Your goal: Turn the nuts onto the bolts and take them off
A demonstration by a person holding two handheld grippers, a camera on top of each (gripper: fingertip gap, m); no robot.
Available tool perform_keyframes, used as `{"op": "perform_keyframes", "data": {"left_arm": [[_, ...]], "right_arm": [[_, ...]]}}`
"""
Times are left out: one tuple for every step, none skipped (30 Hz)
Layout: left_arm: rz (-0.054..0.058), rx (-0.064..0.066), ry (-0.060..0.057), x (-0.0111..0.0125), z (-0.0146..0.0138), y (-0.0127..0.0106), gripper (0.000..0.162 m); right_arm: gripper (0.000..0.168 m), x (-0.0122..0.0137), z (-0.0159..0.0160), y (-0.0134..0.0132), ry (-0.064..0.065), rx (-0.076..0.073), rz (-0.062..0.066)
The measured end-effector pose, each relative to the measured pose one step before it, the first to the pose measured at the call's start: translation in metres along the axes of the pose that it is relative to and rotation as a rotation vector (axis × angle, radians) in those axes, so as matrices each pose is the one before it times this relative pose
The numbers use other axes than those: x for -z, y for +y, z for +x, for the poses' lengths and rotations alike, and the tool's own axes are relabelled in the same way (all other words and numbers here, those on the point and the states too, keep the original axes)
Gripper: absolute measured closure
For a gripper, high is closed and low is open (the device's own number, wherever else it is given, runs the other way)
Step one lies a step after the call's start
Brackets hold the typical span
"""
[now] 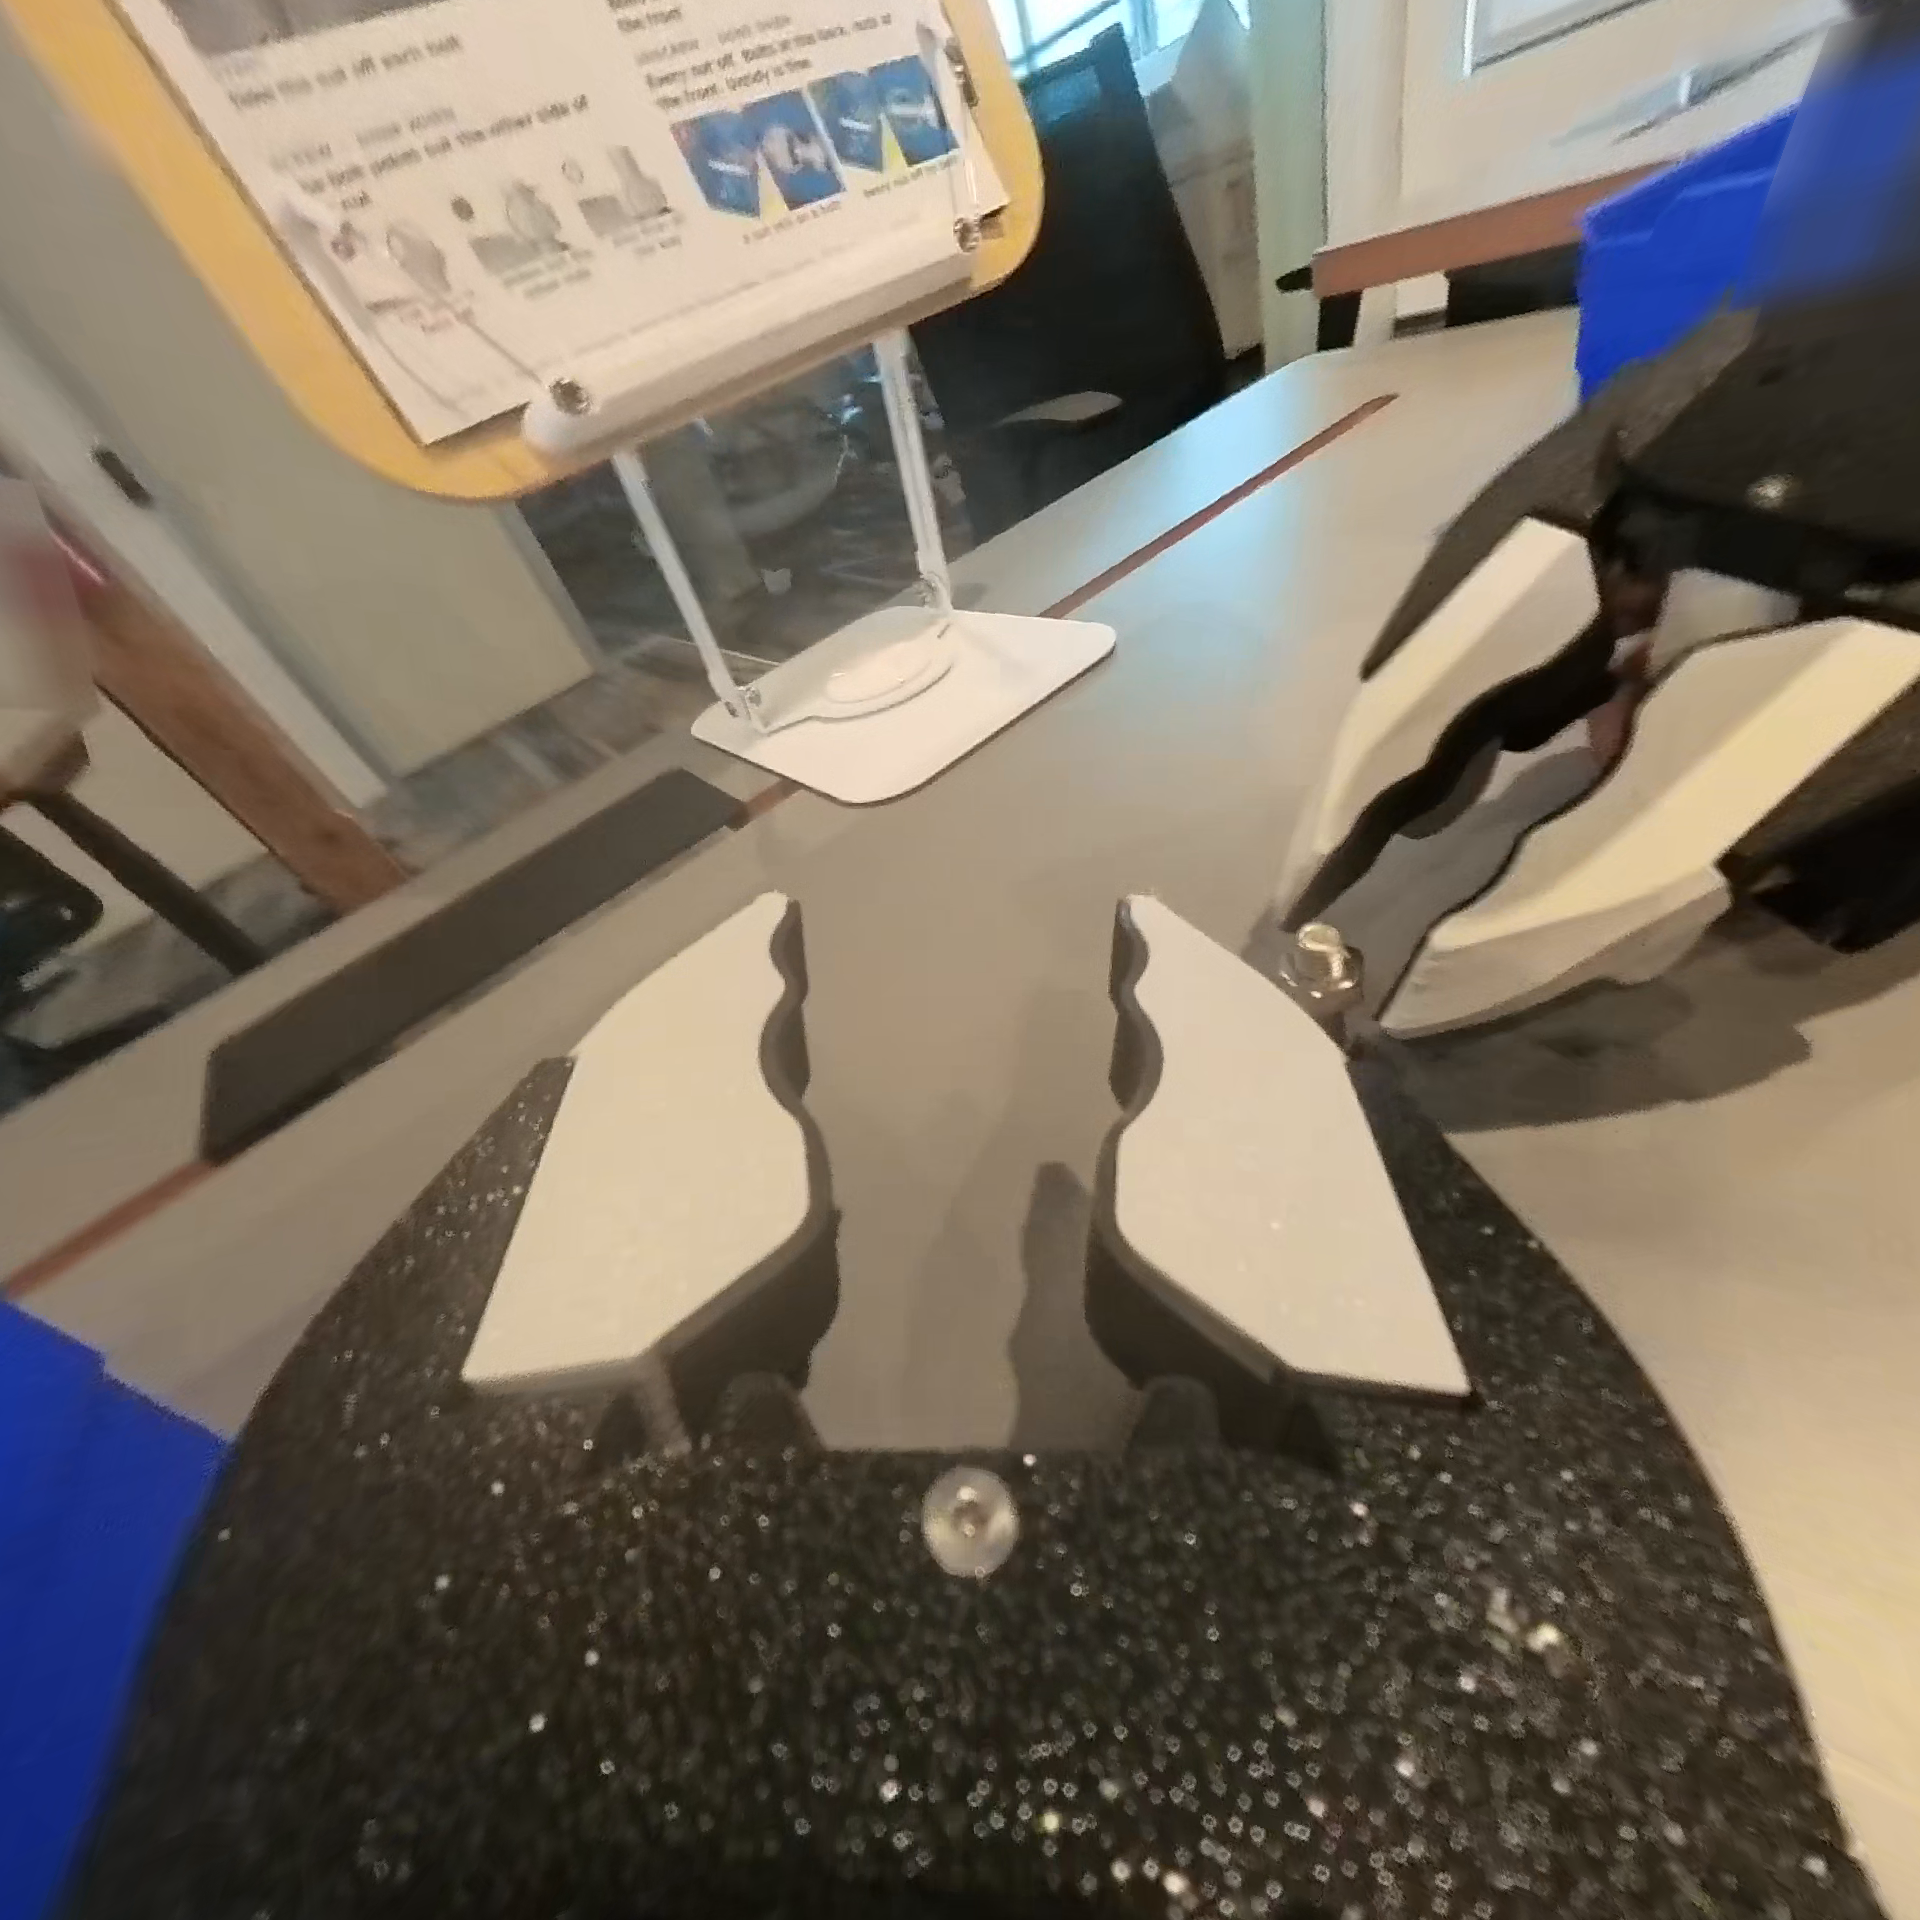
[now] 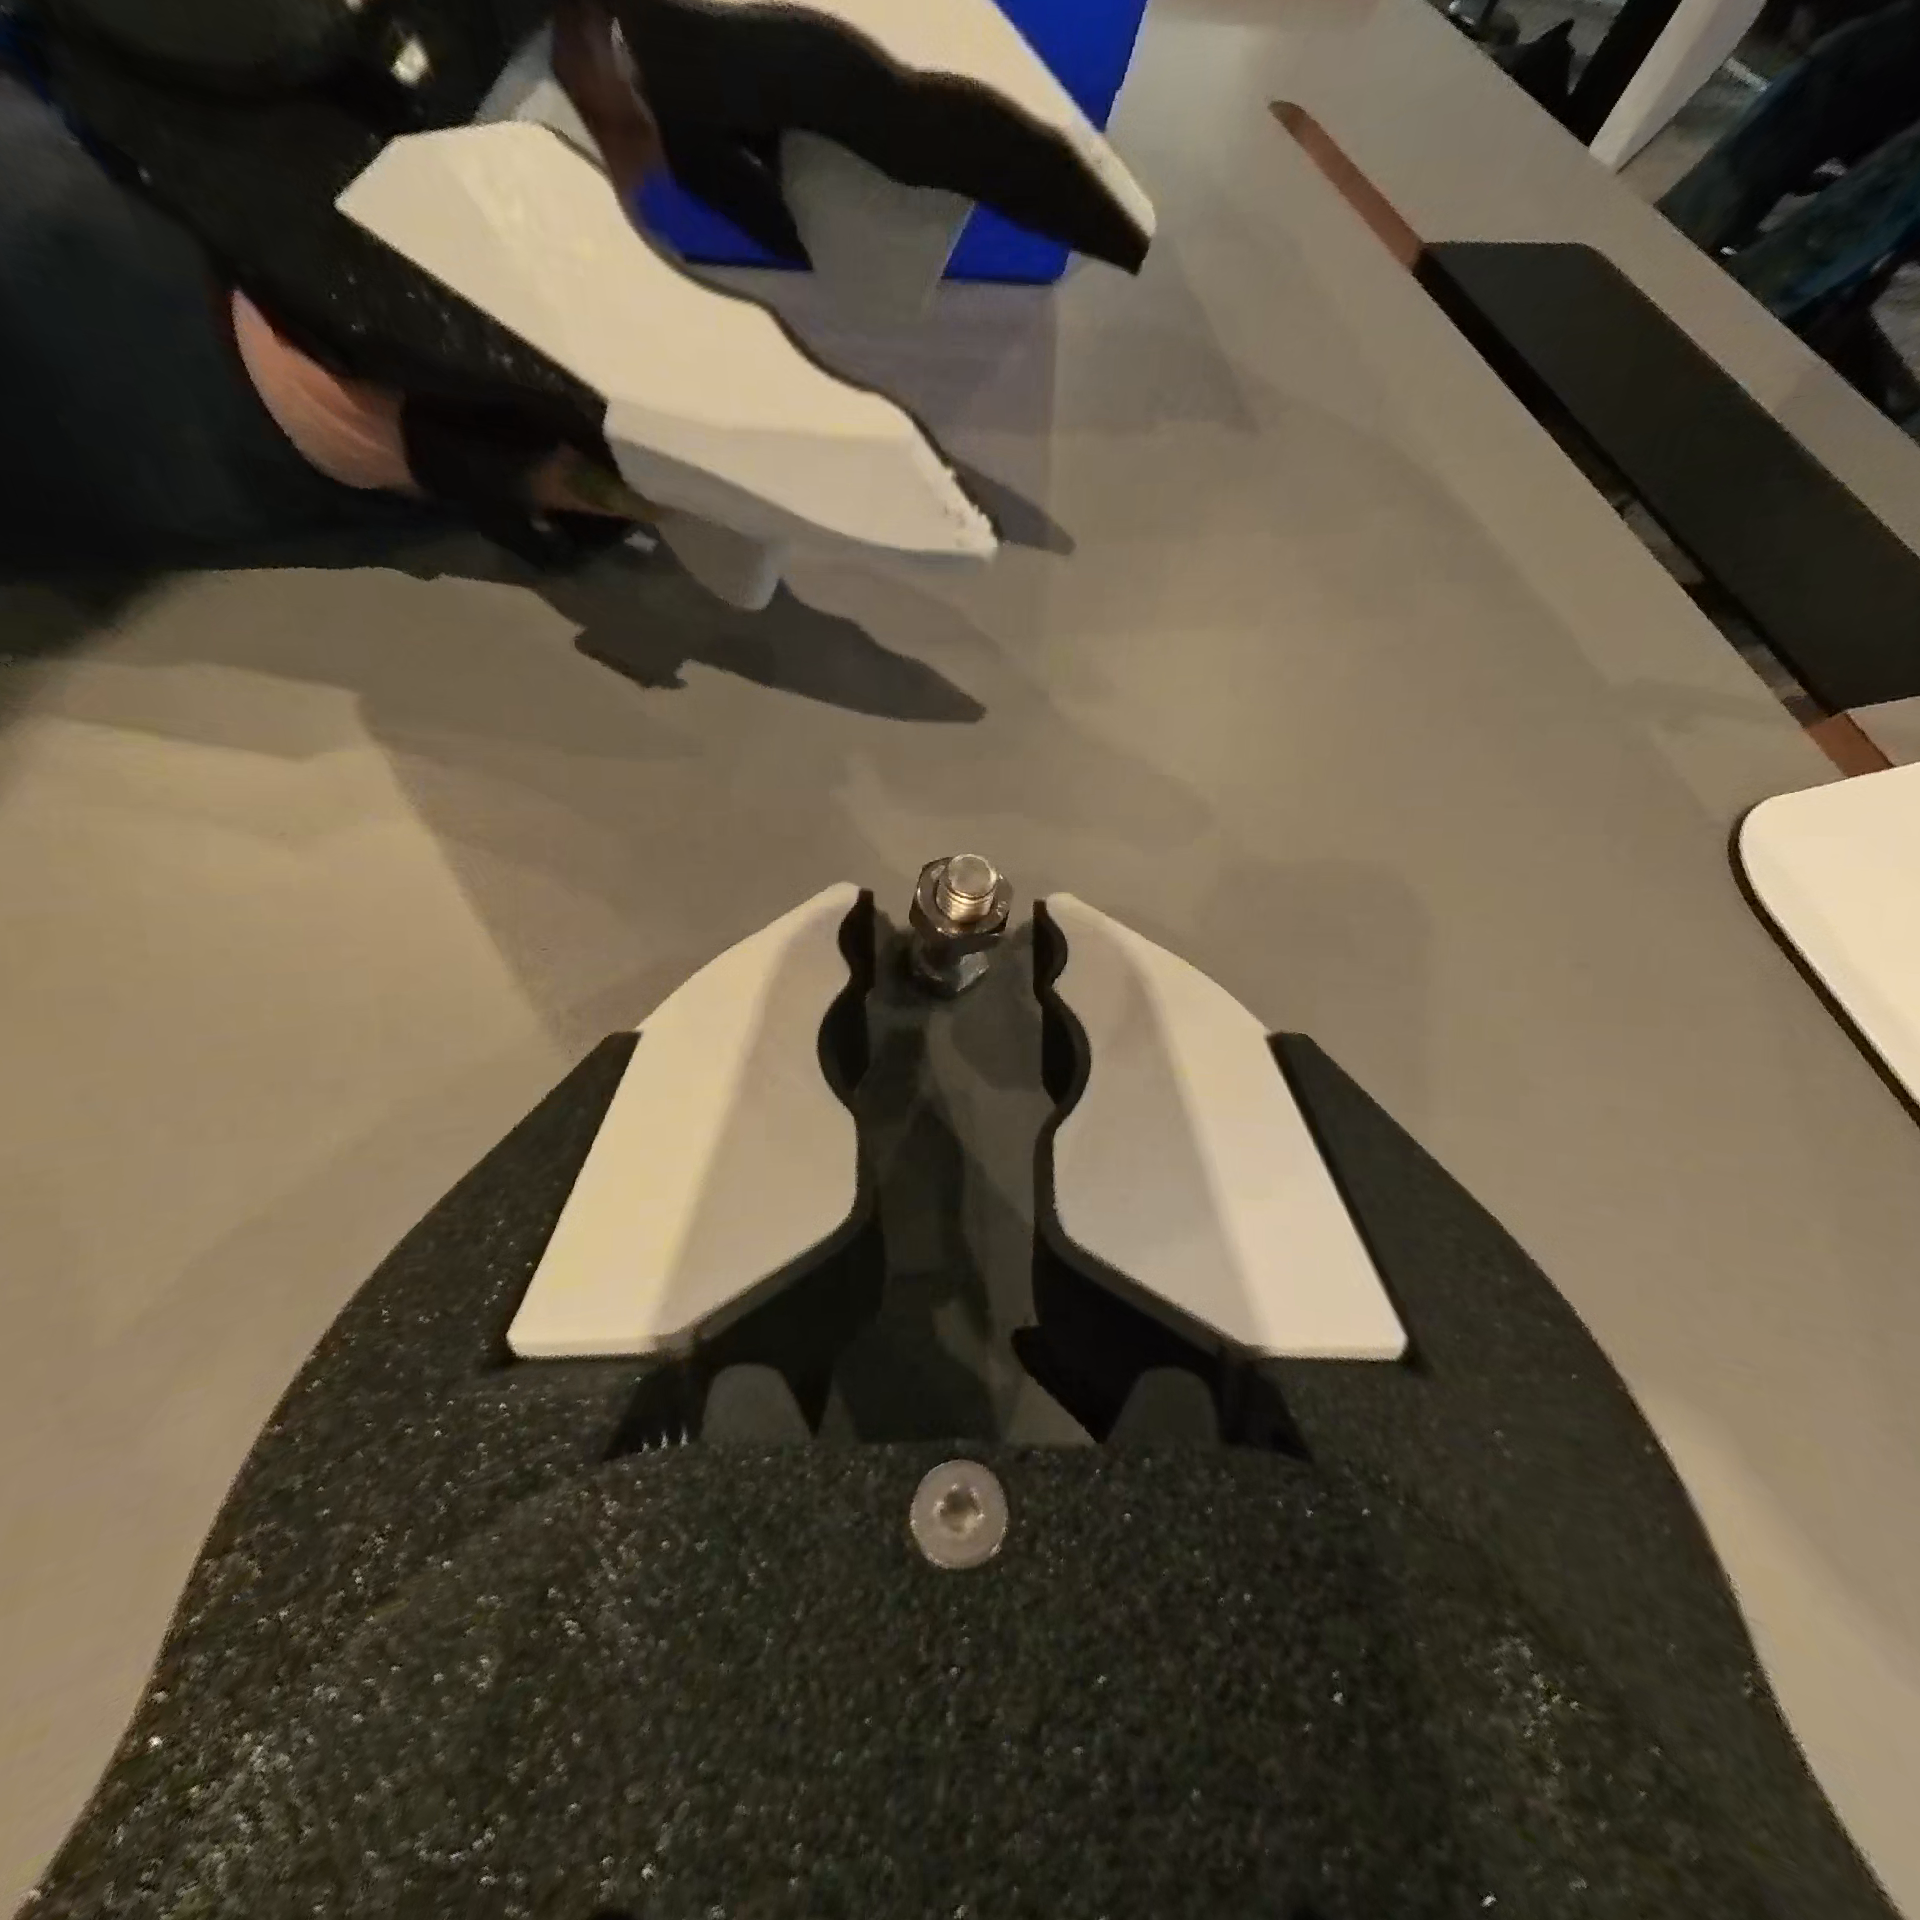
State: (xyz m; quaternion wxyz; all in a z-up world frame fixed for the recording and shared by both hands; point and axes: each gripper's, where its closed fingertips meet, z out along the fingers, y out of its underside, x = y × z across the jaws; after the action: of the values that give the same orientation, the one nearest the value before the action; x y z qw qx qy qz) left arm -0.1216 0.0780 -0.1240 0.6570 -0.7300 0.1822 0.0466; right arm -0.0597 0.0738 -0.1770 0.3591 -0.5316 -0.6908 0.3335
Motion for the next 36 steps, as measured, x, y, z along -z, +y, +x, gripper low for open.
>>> {"op": "perform_keyframes", "data": {"left_arm": [[-0.004,-0.0141,0.008,-0.00061,0.00233,0.00049,0.106],[-0.0034,-0.0093,0.0022,-0.00062,0.00125,0.00029,0.106],[-0.0016,-0.0039,-0.0004,-0.00037,0.00044,0.00018,0.106],[-0.0003,0.0003,-0.0002,-0.00041,0.0001,-0.00007,0.106],[-0.0002,0.0016,0.0006,-0.00036,0.00001,0.00003,0.106],[-0.0019,0.0009,0.0011,-0.00035,0.00009,0.00021,0.107],[-0.0023,-0.0007,-0.0005,-0.00037,-0.00001,0.00029,0.107],[0.0,-0.0025,-0.0015,-0.0003,0.00008,-0.0001,0.107],[0.0008,-0.0033,0.0002,-0.00031,0.00048,-0.00017,0.108],[-0.0005,-0.0026,0.0015,-0.00051,0.00064,-0.00003,0.108],[-0.0017,-0.0025,0.0006,-0.00052,0.0005,0.00011,0.108],[-0.0017,-0.0027,-0.0003,-0.00048,0.00024,0.00006,0.108],[-0.0017,-0.0026,0.0006,-0.0005,0.00034,0.00028,0.109],[-0.0005,-0.0021,-0.0007,-0.00046,0.00016,-0.00006,0.11],[0.0007,-0.0015,-0.0007,-0.00022,0.00009,-0.00012,0.11],[0.002,-0.0011,0.0007,0.0,0.00033,-0.00036,0.11],[0.0023,-0.0008,0.0013,0.00001,0.00025,-0.00032,0.111],[0.0016,-0.0003,0.0019,0.00008,0.00028,-0.00019,0.111],[0.0016,0.0002,0.0012,0.0001,0.00018,-0.00029,0.111],[0.0023,0.0002,0.0004,0.00015,0.00004,-0.00024,0.111],[0.0034,0.0006,0.0,0.00029,-0.00007,-0.00043,0.111],[0.0037,0.0011,0.0011,0.00029,0.00002,-0.00043,0.111],[0.0026,0.0012,0.001,0.00019,-0.00005,-0.0004,0.112],[0.0016,0.0011,0.001,0.00013,0.00004,-0.00022,0.112],[0.0012,0.0007,0.0019,0.00005,0.00013,-0.00008,0.112],[0.0009,-0.0004,0.0045,0.00005,0.00055,-0.00021,0.112],[0.0006,-0.0021,0.011,-0.00001,0.0016,-0.00009,0.114],[0.001,-0.0043,0.0153,0.00002,0.00217,-0.00008,0.118],[0.0009,-0.0049,0.0104,-0.00005,0.00175,-0.00018,0.123],[-0.0003,-0.0033,0.0016,-0.00003,0.00051,0.00004,0.125],[-0.0009,-0.0014,-0.0017,-0.00012,-0.00005,0.00009,0.125],[0.0,-0.0002,-0.0013,0.0,-0.00018,0.0,0.125],[0.0014,0.0006,-0.0011,0.00003,-0.0002,-0.00024,0.125],[0.002,0.0011,-0.0009,0.00011,-0.00019,-0.00026,0.125],[0.0013,0.0012,-0.0002,0.00006,-0.00012,-0.00018,0.125],[0.0002,0.0,0.0012,-0.00013,0.00022,-0.00006,0.125]], "right_arm": [[0.139,-0.00101,0.00025,0.00044,-0.0045,-0.0066,-0.0058],[0.139,-0.00104,0.00032,0.00057,-0.0043,-0.0081,-0.0075],[0.14,-0.00108,0.00043,0.00092,-0.0041,-0.0082,-0.0094],[0.14,-0.00096,-0.0001,0.00106,-0.0058,-0.0063,-0.0098],[0.141,-0.00073,-0.00042,0.00058,-0.0066,-0.0032,-0.0061],[0.142,-0.00048,-0.00009,-0.00001,-0.0025,-0.0012,-0.0018],[0.143,-0.00038,-0.00022,-0.00031,-0.0014,0.0012,0.0005],[0.144,-0.00045,-0.00051,-0.00016,-0.0019,0.0033,-0.001],[0.145,-0.00057,-0.00001,0.00037,0.0025,0.0036,-0.0042],[0.146,-0.00031,0.00027,0.00035,0.0051,0.0035,-0.0035],[0.148,0.00002,-0.0003,-0.00017,0.0014,0.0048,0.0009],[0.148,0.00004,-0.00027,0.00003,0.0027,0.0058,-0.0003],[0.149,0.00019,0.00012,-0.00022,0.0082,0.0086,0.0013],[0.149,0.00024,0.00027,-0.00037,0.0134,0.0131,0.0028],[0.149,0.00062,0.00034,-0.00075,0.0175,0.0175,0.0064],[0.149,0.00105,0.00021,-0.00119,0.0194,0.0199,0.0095],[0.149,0.0013,0.00049,-0.00153,0.0225,0.0204,0.013],[0.149,0.00189,0.0008,-0.00212,0.0251,0.0187,0.0181],[0.149,0.00271,0.00075,-0.00261,0.0232,0.0105,0.0218],[0.149,0.00364,0.00044,-0.00314,0.0179,-0.0053,0.0226],[0.15,0.00505,0.00006,-0.00268,0.0036,-0.0189,0.0039],[0.15,0.00703,0.00137,-0.00233,0.0027,-0.0323,-0.0218],[0.15,0.01013,0.00225,-0.00542,0.0062,-0.0334,-0.0086],[0.15,0.01405,0.00271,-0.00987,0.0182,-0.0264,0.0194],[0.15,0.01775,0.00347,-0.01188,0.031,-0.0194,0.03],[0.15,0.02107,0.00442,-0.01227,0.0379,-0.0106,0.0265],[0.15,0.02365,0.0065,-0.01148,0.0485,-0.0004,0.0214],[0.15,0.02593,0.0107,-0.0096,0.0646,0.0123,0.0152],[0.15,0.02762,0.01706,-0.00674,0.0892,0.0213,0.0101],[0.15,0.02736,0.02278,-0.00244,0.0986,0.0227,0.0052],[0.15,0.02477,0.0257,0.00222,0.0887,0.0166,-0.0013],[0.15,0.02037,0.02655,0.00726,0.0731,0.0098,-0.0132],[0.15,0.01458,0.02564,0.01309,0.0573,0.0024,-0.0305],[0.15,0.00862,0.02221,0.01814,0.0345,-0.0066,-0.0473],[0.15,0.003,0.01747,0.02143,0.0104,-0.0157,-0.0586],[0.15,-0.00145,0.01307,0.02276,-0.0068,-0.0209,-0.0624]]}}
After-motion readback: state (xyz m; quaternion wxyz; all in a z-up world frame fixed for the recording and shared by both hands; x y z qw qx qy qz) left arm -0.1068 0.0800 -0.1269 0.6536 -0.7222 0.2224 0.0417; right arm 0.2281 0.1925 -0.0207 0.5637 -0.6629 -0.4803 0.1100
